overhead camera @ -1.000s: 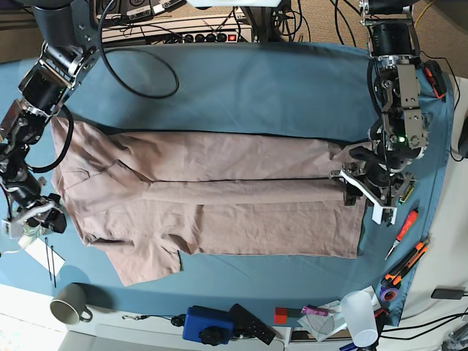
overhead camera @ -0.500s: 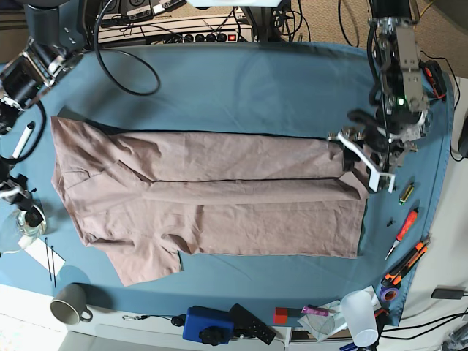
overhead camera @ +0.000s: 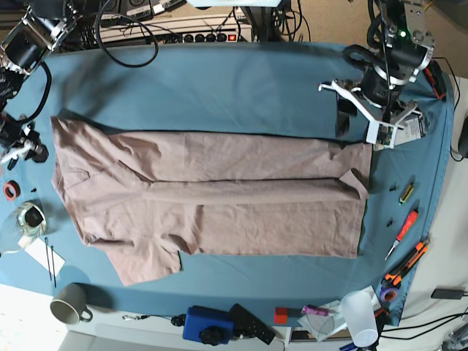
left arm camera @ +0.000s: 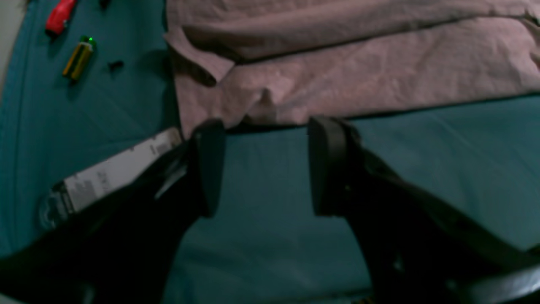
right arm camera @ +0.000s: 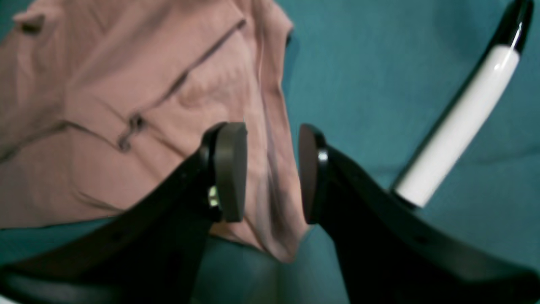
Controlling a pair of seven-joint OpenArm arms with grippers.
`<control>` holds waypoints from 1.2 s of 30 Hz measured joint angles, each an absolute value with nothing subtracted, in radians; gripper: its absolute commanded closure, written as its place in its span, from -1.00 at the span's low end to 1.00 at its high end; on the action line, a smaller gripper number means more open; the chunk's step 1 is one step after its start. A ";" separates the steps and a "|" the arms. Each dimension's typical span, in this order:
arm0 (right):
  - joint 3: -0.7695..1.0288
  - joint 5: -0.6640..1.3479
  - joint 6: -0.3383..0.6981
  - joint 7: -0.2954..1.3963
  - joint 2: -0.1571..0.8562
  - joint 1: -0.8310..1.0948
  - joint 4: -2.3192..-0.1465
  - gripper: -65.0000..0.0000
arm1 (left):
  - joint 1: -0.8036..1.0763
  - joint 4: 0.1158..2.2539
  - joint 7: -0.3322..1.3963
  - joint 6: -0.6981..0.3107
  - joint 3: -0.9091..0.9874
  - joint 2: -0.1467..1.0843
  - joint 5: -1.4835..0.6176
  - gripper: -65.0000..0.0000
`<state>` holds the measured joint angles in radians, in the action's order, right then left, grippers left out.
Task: Fold the T-shirt properly
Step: 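Release the fold and raise both grippers, then grasp the folded edge with both grippers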
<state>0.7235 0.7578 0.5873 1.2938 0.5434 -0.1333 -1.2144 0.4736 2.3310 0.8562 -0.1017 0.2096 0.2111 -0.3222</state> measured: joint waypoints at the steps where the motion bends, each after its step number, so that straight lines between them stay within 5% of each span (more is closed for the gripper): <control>1: 0.723 0.753 0.588 1.275 0.543 -0.120 -1.214 0.35 | 0.476 2.331 0.857 -0.102 0.210 0.211 -0.322 0.01; 19: 0.731 0.529 0.592 1.033 0.318 -0.080 -1.230 0.35 | 0.476 2.331 0.833 -0.102 0.210 0.211 -0.322 0.01; 23: 0.731 0.537 0.592 1.037 0.318 -0.080 -1.230 0.35 | 0.475 2.312 0.688 -0.102 0.210 0.211 -0.323 0.01; 36: 0.730 0.551 0.599 1.107 0.343 -0.083 -1.230 0.35 | 0.187 1.876 0.760 -0.103 0.211 0.211 -0.282 0.01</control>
<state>0.7300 0.5510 0.5987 1.1069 0.3431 -0.0830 -1.2297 0.1871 1.8759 0.7601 -0.1028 0.2108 0.2108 -0.2825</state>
